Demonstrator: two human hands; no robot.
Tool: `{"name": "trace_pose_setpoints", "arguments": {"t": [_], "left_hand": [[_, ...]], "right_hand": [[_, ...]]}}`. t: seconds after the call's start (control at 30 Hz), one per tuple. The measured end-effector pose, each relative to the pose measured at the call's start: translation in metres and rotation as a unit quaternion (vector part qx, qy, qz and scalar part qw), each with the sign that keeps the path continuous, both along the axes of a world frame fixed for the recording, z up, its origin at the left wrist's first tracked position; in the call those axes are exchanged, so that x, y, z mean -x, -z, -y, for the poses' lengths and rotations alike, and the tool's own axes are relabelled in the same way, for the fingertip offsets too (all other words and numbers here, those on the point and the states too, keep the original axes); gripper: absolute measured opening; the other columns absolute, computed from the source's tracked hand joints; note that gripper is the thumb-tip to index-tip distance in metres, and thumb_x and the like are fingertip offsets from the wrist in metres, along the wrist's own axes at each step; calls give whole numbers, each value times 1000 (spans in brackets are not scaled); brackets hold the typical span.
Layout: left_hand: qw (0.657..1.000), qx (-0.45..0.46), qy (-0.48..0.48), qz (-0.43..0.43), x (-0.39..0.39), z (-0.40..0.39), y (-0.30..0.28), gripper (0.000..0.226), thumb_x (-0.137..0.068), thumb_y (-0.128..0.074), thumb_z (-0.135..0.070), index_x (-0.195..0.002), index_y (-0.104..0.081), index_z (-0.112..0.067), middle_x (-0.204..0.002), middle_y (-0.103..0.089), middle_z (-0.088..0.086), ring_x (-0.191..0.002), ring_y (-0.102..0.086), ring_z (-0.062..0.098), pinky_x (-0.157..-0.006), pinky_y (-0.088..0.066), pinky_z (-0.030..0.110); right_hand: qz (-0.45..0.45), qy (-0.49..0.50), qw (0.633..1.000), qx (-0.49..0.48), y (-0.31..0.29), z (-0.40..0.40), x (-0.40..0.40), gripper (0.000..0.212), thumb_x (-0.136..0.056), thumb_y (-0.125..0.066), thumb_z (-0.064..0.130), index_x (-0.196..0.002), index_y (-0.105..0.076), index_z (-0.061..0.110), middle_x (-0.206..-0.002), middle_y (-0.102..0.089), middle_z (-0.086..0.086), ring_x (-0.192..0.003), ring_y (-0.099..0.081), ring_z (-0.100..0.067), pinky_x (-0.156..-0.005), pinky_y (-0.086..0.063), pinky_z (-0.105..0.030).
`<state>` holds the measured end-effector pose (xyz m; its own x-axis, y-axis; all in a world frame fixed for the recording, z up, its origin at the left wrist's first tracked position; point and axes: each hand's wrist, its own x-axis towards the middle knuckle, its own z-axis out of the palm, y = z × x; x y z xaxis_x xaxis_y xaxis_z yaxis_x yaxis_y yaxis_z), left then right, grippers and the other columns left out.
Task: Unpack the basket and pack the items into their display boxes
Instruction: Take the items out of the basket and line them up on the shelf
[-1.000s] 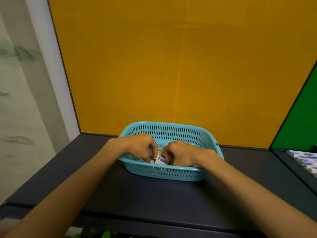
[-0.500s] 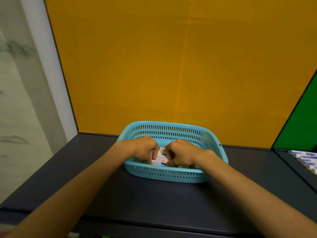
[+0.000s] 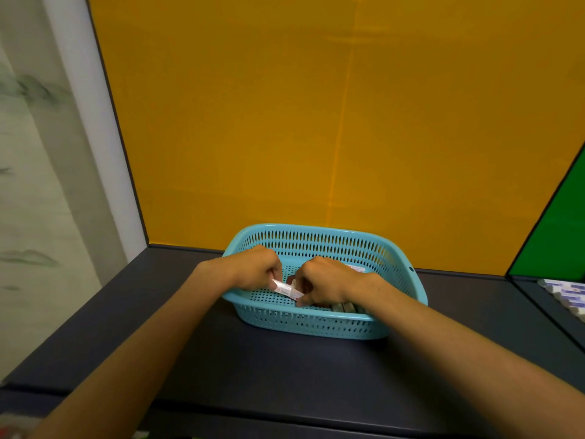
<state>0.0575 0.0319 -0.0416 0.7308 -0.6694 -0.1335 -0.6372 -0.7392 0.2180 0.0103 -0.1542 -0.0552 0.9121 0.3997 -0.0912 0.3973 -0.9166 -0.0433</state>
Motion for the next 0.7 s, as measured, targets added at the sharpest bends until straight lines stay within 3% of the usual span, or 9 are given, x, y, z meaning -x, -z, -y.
{"name": "trace_pose_setpoints", "arguments": {"t": [0.13,0.23,0.3,0.4,0.5,0.63,0.7], "left_hand": [[995,94,-29,6,2,-16,-3,13,-95,-66,-20,-108,-68,-19,-98,-63,-11,-87,-55,3,-74,-42,19],[985,164,-46,15,4,-24,-5,9,-95,-65,-18,-104,-66,-21,-100,-68,-8,-92,-62,3,-84,-53,30],[981,185,-49,41,8,-25,-9,16,-96,-65,-20,-111,-65,-22,-103,-67,-7,-95,-62,6,-86,-52,34],[977,196,-44,73,15,-21,-15,30,-98,-62,-23,-127,-58,-23,-111,-57,-8,-104,-53,11,-86,-44,31],[971,215,-30,98,19,-14,-21,32,-99,-58,-27,-131,-56,-24,-108,-50,-9,-106,-47,13,-83,-35,28],[967,226,-20,120,29,6,-33,31,-100,-52,-42,-128,-59,-31,-106,-51,-9,-102,-47,12,-85,-41,36],[961,246,-10,127,37,20,-39,29,-99,-55,-38,-127,-59,-32,-107,-52,-8,-100,-48,11,-83,-41,36]], "right_hand": [[-18,8,999,-37,-2,1,1,23,-78,-82,30,-79,-59,27,-79,-60,12,-74,-56,-8,-70,-50,-30],[-22,18,998,-48,-2,2,2,23,-76,-84,28,-91,-68,24,-84,-63,12,-76,-58,-7,-72,-52,-29],[-14,18,999,-48,-4,4,3,28,-76,-83,26,-102,-73,21,-88,-64,10,-79,-58,-9,-70,-50,-26],[-4,21,997,-68,-14,8,9,23,-77,-79,18,-100,-77,19,-86,-61,12,-78,-53,-6,-61,-38,-15],[8,41,992,-118,-28,17,17,19,-76,-80,16,-95,-77,19,-89,-71,11,-80,-61,-5,-70,-49,-20],[45,76,974,-207,-49,38,43,17,-77,-81,14,-92,-74,16,-89,-74,6,-78,-66,-7,-69,-53,-21],[77,102,961,-244,-58,54,62,21,-75,-82,13,-94,-73,17,-92,-73,7,-81,-67,-8,-71,-55,-25]]}}
